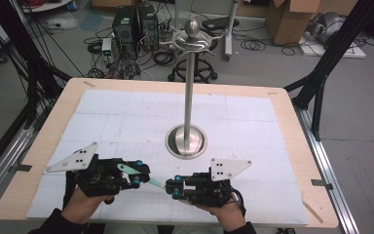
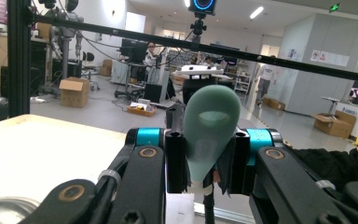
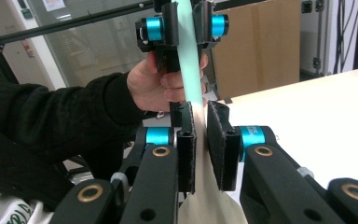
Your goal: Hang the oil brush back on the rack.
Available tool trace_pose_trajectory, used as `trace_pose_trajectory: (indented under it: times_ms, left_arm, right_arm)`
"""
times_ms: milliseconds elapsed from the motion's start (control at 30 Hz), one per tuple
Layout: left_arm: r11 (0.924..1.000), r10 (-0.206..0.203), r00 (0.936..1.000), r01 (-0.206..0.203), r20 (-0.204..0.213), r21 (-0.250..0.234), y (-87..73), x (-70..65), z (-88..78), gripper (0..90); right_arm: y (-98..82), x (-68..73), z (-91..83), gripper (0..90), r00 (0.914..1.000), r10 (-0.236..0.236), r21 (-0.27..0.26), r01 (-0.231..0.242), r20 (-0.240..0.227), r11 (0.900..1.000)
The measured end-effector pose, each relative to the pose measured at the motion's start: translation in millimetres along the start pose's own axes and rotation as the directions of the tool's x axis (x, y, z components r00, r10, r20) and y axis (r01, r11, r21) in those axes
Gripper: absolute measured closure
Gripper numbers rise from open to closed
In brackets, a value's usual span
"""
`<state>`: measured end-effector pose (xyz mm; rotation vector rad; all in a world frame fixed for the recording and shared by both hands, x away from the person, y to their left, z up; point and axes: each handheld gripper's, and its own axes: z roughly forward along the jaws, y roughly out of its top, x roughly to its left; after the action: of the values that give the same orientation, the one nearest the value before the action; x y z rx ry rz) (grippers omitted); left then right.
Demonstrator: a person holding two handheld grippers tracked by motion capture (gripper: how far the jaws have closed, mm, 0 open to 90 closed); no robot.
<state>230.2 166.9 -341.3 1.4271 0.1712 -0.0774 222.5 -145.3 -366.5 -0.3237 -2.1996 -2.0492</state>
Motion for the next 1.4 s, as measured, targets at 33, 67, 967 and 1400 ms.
trace_pose_trajectory:
  times_ms: [33,67,967,1400]
  left_arm:
    - [0.9999,0.011,0.9999,-0.011,-0.002,0.001,1.2,-1.5,0.4,75.5]
    - [0.9999,0.016,0.9999,-0.016,0.002,0.003,2.0,-2.2,0.4,75.6]
    - [0.943,0.071,0.9566,0.028,-0.283,0.331,46.4,-9.3,9.1,75.8]
    - [0.9334,0.074,0.9293,0.063,-0.362,0.353,51.1,-11.0,18.5,75.7]
  right_arm:
    - [-0.1,0.2,0.6,81.5,1.0,-0.001,-0.002,0.001,-0.002,1.0]
    - [-0.2,0.3,1.1,81.4,1.0,0.0,-0.001,0.0,-0.003,1.0]
    - [13.1,11.4,24.3,22.2,0.9301,-0.121,0.133,0.079,0.347,0.988]
    - [17.9,24.8,55.7,44.7,0.8629,-0.273,0.262,0.171,0.425,0.95]
